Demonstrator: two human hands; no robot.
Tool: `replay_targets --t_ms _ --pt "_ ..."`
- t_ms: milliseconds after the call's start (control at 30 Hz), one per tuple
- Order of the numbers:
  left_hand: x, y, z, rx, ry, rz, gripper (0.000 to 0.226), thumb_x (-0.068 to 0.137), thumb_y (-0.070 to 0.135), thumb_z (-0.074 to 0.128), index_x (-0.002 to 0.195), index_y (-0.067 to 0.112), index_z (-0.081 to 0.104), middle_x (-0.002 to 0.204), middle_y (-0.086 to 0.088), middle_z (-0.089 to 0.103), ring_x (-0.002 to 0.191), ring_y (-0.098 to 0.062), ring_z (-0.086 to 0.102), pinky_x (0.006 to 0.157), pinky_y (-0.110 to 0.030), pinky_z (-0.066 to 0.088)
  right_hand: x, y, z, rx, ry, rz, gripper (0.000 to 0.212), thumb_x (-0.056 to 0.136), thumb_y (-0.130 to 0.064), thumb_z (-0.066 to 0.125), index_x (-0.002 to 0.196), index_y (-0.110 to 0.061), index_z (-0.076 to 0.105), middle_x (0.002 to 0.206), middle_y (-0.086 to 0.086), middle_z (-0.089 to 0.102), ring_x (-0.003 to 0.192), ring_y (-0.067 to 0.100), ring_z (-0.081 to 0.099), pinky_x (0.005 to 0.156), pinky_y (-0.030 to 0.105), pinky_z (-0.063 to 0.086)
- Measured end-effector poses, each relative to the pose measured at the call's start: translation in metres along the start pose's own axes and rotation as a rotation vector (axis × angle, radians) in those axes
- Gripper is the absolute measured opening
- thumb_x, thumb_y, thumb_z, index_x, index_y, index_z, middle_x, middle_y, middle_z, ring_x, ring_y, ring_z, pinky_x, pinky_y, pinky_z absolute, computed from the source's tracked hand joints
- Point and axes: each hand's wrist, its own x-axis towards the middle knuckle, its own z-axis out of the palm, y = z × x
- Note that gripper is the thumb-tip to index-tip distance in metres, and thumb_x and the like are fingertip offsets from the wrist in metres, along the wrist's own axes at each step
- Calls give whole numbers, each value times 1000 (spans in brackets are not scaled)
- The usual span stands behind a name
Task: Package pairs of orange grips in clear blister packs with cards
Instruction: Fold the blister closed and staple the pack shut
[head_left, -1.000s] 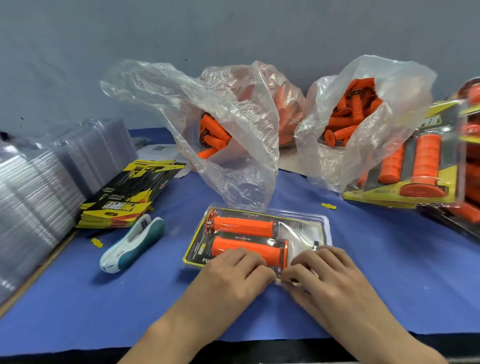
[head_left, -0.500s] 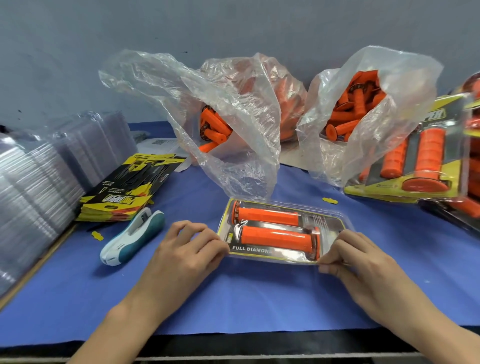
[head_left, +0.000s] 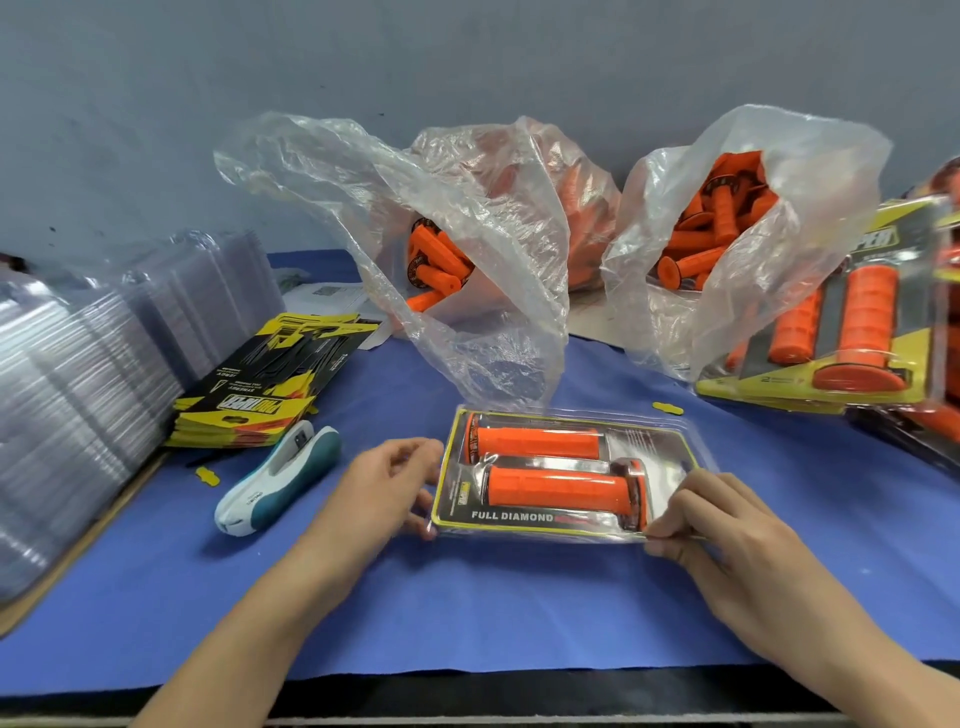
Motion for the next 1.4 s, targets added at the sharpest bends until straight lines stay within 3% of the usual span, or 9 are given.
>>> replay_targets --t_ms 67,233,433,567,700,900,1033,1133,1400 --pt "4 1 2 91 -77 -48 22 98 30 57 98 12 71 72 0 72 53 -10 59 47 -26 50 0 -1 2 -2 -3 -9 16 82 -18 69 79 -27 56 87 -19 51 82 9 49 75 16 39" --pt "11 -3 5 240 -95 -139 32 88 43 69 102 15 65 83 0 73 58 -11 66 49 -27 53 1 -3 5 -2 4 -33 20 82 -17 69 82 -29 54 88 -21 49 82 5 45 77 12 36" --pt "11 -12 9 352 -85 -73 21 95 38 60 102 19 54 86 0 74 53 -19 67 58 -38 57 2 -3 8 -37 19 -55 14 89 -15 70 79 -22 61 87 -17 51 81 13 50 74 20 40" --pt "11 -14 8 272 -117 -84 10 101 23 48 102 15 55 79 4 74 50 -17 63 48 -30 52 2 -3 9 -36 22 -61 14 88 -15 70 79 -21 62 88 -17 52 82 12 50 75 18 39" --pt "13 -12 10 161 -101 -151 17 97 9 42 100 11 58 65 3 72 43 -15 58 41 -26 47 2 -2 11 -16 25 -63 15 85 -13 73 80 -22 61 88 -17 51 81 13 50 73 21 41" --pt "20 -2 2 140 -98 -237 22 94 20 43 91 8 62 60 -3 66 50 -18 62 42 -27 48 1 -1 11 -14 9 -69 15 88 -15 70 81 -24 60 89 -17 51 82 9 48 77 16 39" --pt "29 1 -4 105 -71 -203 46 100 39 46 107 -2 66 78 -14 70 61 -21 64 52 -27 53 0 -2 10 -17 -7 -85 7 89 -23 62 83 -25 59 90 -17 49 85 6 47 78 16 39" --pt "35 -1 -4 112 -75 -181 50 102 43 46 109 -3 65 96 -24 72 75 -26 68 70 -36 58 0 -3 10 -26 -7 -113 10 93 -29 52 86 -27 58 92 -17 49 85 7 47 78 19 39" --pt "38 -8 -3 529 79 34 50 102 43 45 77 2 59 67 -4 57 59 -12 44 59 -31 35 2 -5 13 -210 -25 -140 8 98 -37 46 99 -34 54 100 -12 51 87 17 54 85 24 38"
